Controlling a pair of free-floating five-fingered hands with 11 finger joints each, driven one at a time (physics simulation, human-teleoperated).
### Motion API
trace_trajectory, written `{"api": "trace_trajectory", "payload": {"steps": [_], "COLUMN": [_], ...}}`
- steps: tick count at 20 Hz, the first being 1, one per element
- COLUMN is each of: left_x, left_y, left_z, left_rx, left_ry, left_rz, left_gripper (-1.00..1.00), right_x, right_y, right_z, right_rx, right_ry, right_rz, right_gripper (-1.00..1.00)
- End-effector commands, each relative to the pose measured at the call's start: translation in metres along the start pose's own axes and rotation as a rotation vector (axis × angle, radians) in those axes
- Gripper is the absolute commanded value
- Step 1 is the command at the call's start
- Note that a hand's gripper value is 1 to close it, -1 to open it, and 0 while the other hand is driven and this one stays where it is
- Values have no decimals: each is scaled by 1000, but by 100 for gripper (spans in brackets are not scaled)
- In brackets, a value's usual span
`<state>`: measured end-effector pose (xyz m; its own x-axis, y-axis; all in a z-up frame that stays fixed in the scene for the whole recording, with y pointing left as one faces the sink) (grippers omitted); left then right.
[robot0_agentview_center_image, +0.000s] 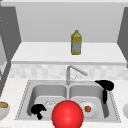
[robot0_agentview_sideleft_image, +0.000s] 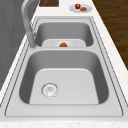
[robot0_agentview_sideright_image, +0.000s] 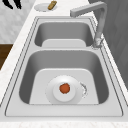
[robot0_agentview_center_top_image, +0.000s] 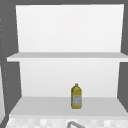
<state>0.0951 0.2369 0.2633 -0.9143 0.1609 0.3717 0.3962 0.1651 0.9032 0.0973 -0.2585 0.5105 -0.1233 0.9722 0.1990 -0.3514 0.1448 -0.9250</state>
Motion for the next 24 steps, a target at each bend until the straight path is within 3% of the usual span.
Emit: {"api": "trace_trajectory", "payload": {"steps": [1,11,16,20,24], "left_x": [0,0,0,0,0], "left_y": [0,0,0,0,0], "left_z": [0,0,0,0,0], "left_rx": [0,0,0,0,0], "left_ry": [0,0,0,0,0], "left_rz": [0,0,0,0,0], "left_gripper": [0,0,0,0,0], "right_x": [4,18,11,2,-1], "right_y": [40,134,163,192,200], "right_z": [18,15,3,2,1], "right_rx": [2,44,123,97,103], "right_ry": [27,43,46,30,14], "right_rz": [36,46,17,5,-1], "right_gripper": [-100,-100,-100,-100,-100]}}
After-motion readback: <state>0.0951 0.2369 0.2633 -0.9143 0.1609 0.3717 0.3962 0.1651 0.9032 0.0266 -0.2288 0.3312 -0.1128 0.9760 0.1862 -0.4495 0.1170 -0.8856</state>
